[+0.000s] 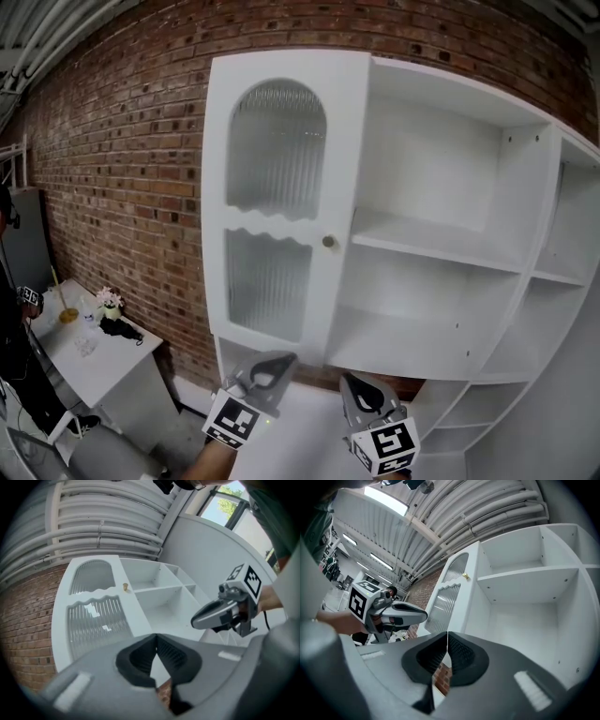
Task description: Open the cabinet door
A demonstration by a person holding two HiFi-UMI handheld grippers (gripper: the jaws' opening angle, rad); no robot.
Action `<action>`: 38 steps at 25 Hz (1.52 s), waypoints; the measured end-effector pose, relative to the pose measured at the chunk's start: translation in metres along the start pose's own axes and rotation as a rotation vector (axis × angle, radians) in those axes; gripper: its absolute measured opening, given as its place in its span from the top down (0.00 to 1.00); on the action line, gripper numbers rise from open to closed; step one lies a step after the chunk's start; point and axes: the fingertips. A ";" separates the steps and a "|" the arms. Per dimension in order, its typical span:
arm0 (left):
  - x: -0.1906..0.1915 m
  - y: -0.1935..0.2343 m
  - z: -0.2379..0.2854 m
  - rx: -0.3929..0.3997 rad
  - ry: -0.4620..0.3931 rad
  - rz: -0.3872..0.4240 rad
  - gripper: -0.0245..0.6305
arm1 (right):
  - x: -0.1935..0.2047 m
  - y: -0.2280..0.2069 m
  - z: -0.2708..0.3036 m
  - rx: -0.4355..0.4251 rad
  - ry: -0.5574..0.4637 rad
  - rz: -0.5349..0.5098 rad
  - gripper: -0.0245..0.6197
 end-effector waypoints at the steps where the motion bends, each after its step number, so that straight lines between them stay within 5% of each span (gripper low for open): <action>1: -0.003 0.002 0.002 0.003 -0.006 0.007 0.96 | 0.000 -0.002 0.001 0.009 -0.002 0.002 0.95; 14: -0.039 0.031 0.017 0.007 -0.082 0.080 0.96 | 0.000 -0.001 0.007 0.072 -0.010 0.013 0.95; 38: -0.108 0.079 0.054 -0.170 -0.109 0.112 0.93 | -0.008 -0.028 -0.002 0.001 -0.046 -0.016 0.95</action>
Point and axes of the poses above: the fingertips, and each gripper's own axes: z forward along the fingers, y to its left, x out of its underside, and after that the axes turned 8 degrees about y, right-handed
